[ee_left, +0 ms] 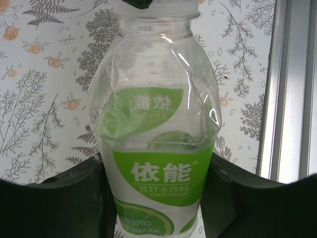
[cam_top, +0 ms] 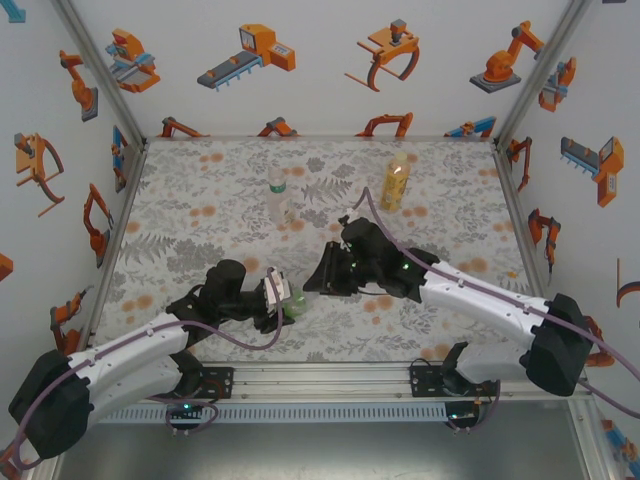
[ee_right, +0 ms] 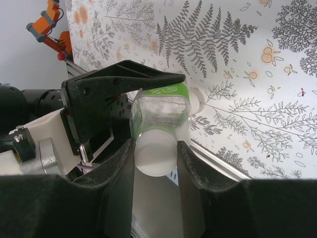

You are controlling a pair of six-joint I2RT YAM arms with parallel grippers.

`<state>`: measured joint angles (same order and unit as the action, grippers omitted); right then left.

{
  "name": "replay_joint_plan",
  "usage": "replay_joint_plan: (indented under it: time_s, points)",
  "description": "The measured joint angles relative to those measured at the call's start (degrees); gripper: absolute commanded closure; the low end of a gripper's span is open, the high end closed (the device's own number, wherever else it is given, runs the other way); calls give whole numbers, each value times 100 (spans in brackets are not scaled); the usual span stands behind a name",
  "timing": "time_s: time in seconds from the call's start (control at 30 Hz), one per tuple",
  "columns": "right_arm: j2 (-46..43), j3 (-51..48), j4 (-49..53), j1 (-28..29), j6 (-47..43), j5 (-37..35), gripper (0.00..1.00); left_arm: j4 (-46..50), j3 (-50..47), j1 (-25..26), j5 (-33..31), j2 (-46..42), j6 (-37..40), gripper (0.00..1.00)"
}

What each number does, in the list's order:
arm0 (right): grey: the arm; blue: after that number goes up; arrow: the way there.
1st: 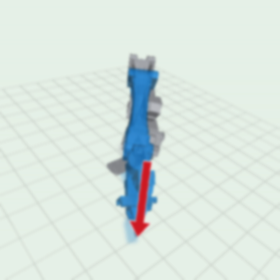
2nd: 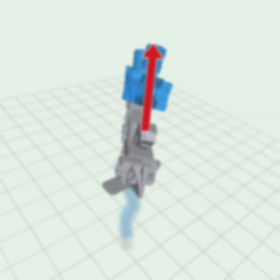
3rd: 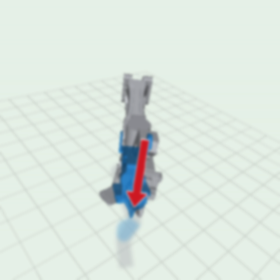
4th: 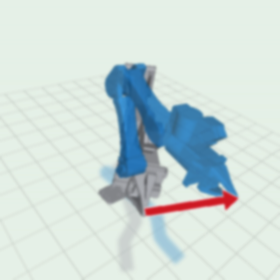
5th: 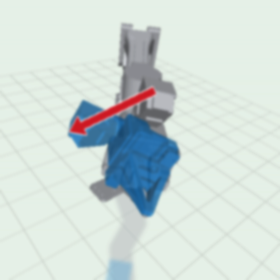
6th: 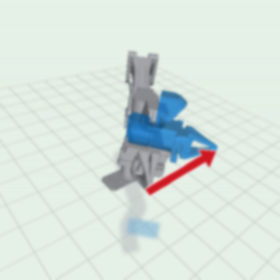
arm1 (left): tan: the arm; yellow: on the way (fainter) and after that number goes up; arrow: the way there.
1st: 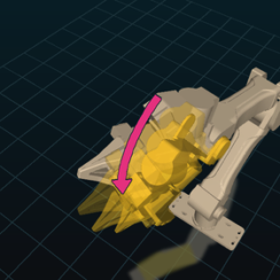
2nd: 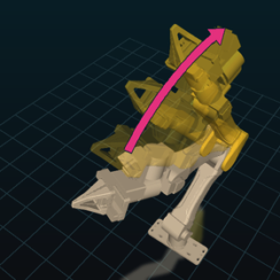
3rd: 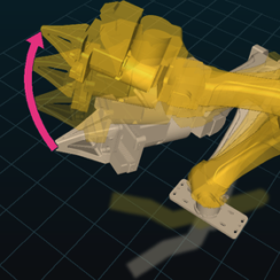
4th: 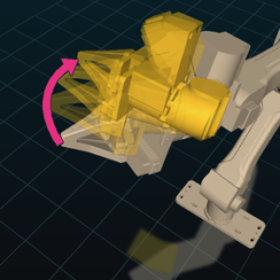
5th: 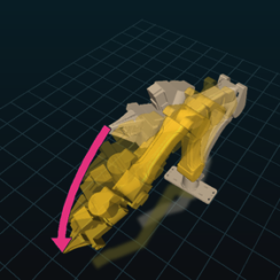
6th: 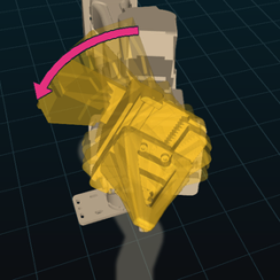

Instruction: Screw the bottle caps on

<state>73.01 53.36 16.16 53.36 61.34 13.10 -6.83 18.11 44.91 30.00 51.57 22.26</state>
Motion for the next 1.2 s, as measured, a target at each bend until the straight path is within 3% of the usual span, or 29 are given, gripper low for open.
replay_joint_plan:
  time_s: [0.23,0.6,0.9,1.2]
  points:
    - [138,267,229,0,-166,-160,100,-103,-2,4,-11,-50,4,36]
    - [431,1200,1821,-153,-1353,-1001,100,-527,-2,13,109,-175,9,32]
    - [1021,2337,2752,-920,-2577,-1423,100,-549,-2,13,109,-170,11,31]
    - [2605,4087,3257,-1829,-3729,-1534,100,-560,-2,13,105,-111,11,32]
